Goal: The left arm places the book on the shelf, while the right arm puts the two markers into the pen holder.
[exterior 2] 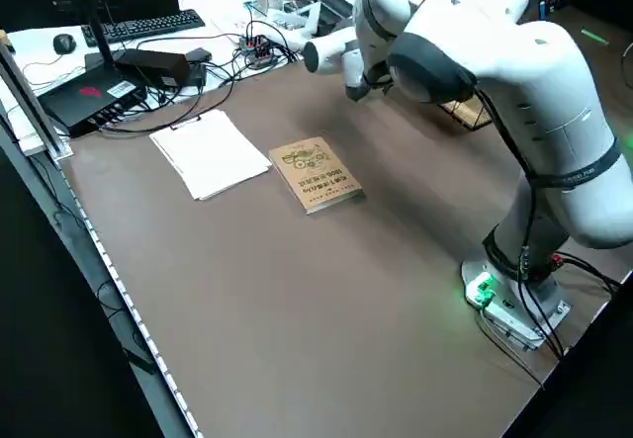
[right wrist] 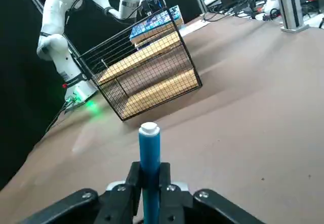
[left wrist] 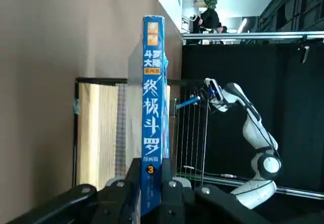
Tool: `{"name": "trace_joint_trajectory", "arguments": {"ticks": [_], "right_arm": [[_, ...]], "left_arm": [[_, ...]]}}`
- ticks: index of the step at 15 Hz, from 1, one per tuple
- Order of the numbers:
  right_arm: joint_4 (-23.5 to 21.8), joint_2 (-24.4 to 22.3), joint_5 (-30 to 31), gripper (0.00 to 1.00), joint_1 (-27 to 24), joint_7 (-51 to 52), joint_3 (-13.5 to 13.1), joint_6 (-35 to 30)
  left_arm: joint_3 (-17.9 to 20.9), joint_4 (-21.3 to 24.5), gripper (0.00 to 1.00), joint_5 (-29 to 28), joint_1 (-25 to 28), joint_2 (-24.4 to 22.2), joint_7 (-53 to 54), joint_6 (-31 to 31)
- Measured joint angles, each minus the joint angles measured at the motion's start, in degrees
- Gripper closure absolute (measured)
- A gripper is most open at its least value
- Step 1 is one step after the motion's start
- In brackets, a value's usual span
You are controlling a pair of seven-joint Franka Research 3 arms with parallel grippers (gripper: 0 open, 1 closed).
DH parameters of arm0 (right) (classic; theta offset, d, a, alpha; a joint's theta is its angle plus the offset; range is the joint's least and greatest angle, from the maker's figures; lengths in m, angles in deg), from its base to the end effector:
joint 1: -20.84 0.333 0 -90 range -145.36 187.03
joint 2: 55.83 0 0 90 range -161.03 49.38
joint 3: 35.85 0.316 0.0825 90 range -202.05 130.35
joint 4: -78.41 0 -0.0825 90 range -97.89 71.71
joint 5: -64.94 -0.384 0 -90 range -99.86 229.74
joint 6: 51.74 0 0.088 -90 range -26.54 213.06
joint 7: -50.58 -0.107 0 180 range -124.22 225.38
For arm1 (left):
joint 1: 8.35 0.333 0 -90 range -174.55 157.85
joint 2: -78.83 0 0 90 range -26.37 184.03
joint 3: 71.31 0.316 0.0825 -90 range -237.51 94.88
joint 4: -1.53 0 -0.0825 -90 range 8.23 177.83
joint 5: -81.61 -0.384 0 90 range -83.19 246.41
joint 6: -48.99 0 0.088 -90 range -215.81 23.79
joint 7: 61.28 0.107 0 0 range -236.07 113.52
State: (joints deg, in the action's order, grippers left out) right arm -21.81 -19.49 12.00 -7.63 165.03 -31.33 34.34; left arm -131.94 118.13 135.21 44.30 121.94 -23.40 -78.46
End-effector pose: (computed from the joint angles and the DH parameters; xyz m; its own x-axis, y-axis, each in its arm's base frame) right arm 0.5700 -0.1584 0.2166 0.4359 0.3356 0.8351 0.8947 -0.0612 -0.4424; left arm 0.5818 -0.0842 0.2581 0.9997 0.0217 -0.0141 0.0188 -0.2369 0.9713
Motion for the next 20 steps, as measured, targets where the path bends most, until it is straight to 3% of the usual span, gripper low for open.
{"name": "trace_joint_trajectory", "arguments": {"ticks": [2, 6, 9, 16, 20], "right_arm": [[0.0, 1.5, -0.1, 0.7, -0.2, 1.6, 0.0, 0.0], [0.3, 2.2, -0.3, 0.26, -0.3, 0.5, -0.1, -0.1], [2.7, 1.5, 1.6, 0.0, -0.3, -8.9, -0.8, -0.1], [12.2, -3.9, 11.6, 0.0, -0.8, -34.6, -1.3, -0.1], [16.4, -6.0, 23.9, 0.0, -1.2, -45.1, -3.3, 0.1]], "left_arm": [[-2.3, 2.2, 0.8, 0.0, 1.6, 0.0, 0.0, -0.7], [-8.6, 6.7, 0.8, 0.0, 8.3, -0.1, -0.3, -0.7], [-13.5, 8.2, 0.8, 0.0, 10.5, -0.1, -3.0, -1.0], [-18.7, 8.5, 0.8, 0.0, 10.3, -0.1, -7.0, -5.1], [-20.5, 8.8, 0.8, 1.3, 8.2, -0.2, -7.7, -9.8]]}}
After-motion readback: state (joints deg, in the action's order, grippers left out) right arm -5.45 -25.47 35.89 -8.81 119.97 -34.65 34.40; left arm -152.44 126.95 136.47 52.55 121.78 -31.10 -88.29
